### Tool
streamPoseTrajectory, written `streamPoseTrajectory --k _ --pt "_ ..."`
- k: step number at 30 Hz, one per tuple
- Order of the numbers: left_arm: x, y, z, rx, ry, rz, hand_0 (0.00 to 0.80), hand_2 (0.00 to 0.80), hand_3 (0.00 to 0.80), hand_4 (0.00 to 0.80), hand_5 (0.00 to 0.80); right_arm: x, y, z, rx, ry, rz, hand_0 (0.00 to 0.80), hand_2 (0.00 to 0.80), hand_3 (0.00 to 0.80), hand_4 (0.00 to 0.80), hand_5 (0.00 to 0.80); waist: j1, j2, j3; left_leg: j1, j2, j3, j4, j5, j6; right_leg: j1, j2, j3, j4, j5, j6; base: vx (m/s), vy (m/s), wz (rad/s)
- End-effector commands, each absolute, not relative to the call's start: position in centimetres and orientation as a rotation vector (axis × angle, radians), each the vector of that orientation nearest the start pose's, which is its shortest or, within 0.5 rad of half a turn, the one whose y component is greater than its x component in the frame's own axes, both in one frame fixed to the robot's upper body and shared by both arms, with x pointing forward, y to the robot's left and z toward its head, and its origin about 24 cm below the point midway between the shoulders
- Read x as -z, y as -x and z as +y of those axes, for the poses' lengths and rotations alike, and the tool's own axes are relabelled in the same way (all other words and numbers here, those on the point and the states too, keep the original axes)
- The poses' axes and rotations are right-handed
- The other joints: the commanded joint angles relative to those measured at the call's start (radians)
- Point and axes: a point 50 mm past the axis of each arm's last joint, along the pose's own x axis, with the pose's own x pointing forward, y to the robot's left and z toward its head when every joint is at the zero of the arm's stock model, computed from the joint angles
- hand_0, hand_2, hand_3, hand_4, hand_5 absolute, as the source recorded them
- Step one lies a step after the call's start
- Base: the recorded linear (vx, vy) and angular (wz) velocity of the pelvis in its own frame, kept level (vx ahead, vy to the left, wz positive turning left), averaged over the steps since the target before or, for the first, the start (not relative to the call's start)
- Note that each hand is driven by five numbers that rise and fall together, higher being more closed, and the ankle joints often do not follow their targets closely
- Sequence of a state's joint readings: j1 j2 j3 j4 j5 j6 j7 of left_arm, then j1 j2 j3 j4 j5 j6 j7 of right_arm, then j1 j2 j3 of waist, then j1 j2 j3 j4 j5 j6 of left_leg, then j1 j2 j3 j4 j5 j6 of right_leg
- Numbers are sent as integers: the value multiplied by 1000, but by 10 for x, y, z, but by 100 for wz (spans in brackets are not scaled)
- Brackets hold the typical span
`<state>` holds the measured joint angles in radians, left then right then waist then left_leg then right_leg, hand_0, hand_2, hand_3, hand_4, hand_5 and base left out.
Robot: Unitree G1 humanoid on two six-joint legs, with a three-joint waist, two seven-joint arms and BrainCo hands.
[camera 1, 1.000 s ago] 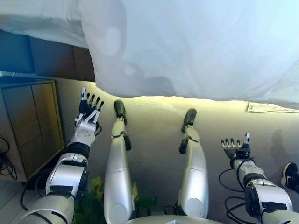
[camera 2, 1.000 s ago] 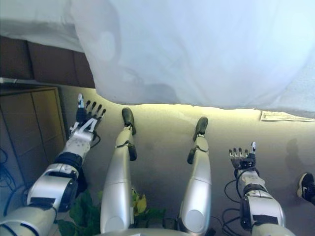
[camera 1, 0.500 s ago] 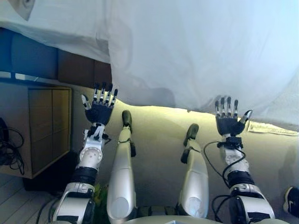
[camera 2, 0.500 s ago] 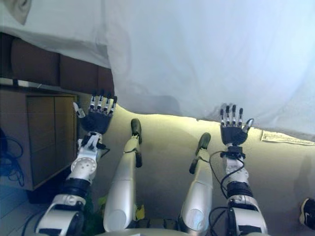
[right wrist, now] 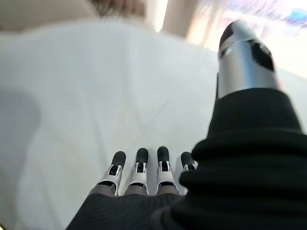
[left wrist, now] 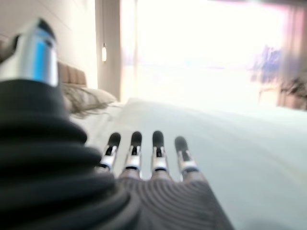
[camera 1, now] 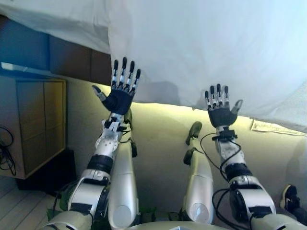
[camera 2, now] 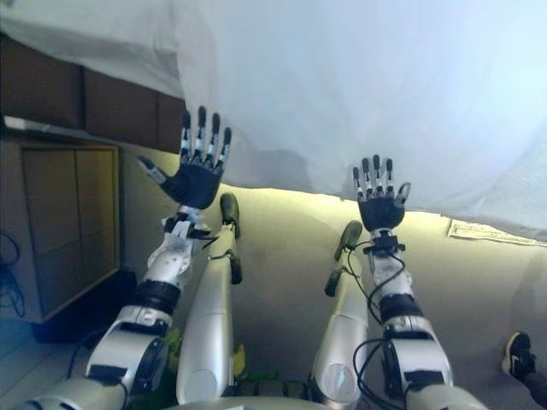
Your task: Make the bed neatly
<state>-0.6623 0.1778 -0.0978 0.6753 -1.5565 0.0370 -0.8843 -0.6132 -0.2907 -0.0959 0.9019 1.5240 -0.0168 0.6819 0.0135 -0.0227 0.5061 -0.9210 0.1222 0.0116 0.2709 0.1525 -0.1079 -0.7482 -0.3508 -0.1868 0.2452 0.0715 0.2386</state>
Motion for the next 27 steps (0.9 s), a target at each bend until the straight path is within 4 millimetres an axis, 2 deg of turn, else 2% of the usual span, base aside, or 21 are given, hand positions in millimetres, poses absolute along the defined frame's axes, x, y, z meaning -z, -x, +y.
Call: streamPoseTrajectory --k 1,5,6,8,13,16,18,19,21,22,24,27 --pt "-161 -366 132 967 1217 -521 0 0 0 0 0 -111 -362 -250 -312 -1136 -442 0 0 0 0 0 26 9 14 -32 4 -1 -18 10 -27 -42 -42 30 -72 129 8 -48 34 2" --pt "-172 -380 137 894 1156 -448 0 0 0 0 0 -137 -373 -264 -276 -1068 -456 0 0 0 0 0 25 24 14 -113 1 -12 -17 19 -29 -121 -45 46 -78 132 12 -42 68 -4" --pt "-173 -381 137 895 1156 -449 0 0 0 0 0 -138 -373 -264 -277 -1067 -457 0 0 0 0 0 25 24 14 -116 2 -11 -14 16 -29 -124 -44 48 -75 130 12 -54 59 -5" --pt "-174 -389 144 800 1091 -366 0 0 0 0 0 -149 -376 -274 -237 -1066 -469 0 0 0 0 0 20 33 14 -162 0 -16 -14 21 -30 -167 -42 56 -81 132 14 -31 87 -5" --pt "-173 -398 158 638 979 -287 0 0 0 0 0 -151 -375 -285 -187 -1082 -465 0 0 0 0 0 8 40 14 -221 0 -17 10 16 -30 -233 -35 72 -65 132 12 -3 63 -8" --pt "-169 -402 175 457 890 -222 0 0 0 0 0 -140 -368 -299 -94 -1114 -439 0 0 0 0 0 -3 44 14 -238 3 -14 22 13 -31 -256 -32 79 -51 132 12 0 79 -2" --pt "-163 -405 195 226 689 -136 0 0 0 0 0 -132 -362 -311 -15 -1130 -421 0 0 0 0 0 -10 50 14 -241 8 -8 24 14 -31 -266 -30 82 -44 133 11 -3 84 -7" --pt "-160 -406 208 95 530 -97 0 0 0 0 0 -128 -359 -317 25 -1139 -411 0 0 0 0 0 -15 54 14 -244 7 -6 30 14 -31 -274 -28 87 -36 132 10 6 73 -10" --pt "-153 -404 229 -49 407 -24 0 0 0 0 0 -121 -352 -328 97 -1148 -383 0 0 0 0 0 -20 59 14 -245 7 -4 41 16 -30 -284 -22 96 -22 135 7 17 76 -9" --pt "-150 -401 241 -111 392 -17 0 0 0 0 0 -117 -347 -337 159 -1157 -362 0 0 0 0 0 -24 61 14 -244 8 1 48 16 -29 -287 -20 102 -14 133 4 21 71 -7" --pt "-146 -397 255 -154 474 -9 0 0 0 0 0 -109 -338 -351 248 -1170 -327 0 0 0 0 0 -28 67 14 -235 14 14 52 14 -28 -288 -23 105 -6 129 1 22 84 -8" --pt "-130 -390 267 -204 508 24 0 0 0 0 0 -88 -321 -366 374 -1170 -270 0 0 0 0 0 -26 82 14 -220 13 22 53 12 -26 -289 -30 109 13 121 -3 26 23 -9"
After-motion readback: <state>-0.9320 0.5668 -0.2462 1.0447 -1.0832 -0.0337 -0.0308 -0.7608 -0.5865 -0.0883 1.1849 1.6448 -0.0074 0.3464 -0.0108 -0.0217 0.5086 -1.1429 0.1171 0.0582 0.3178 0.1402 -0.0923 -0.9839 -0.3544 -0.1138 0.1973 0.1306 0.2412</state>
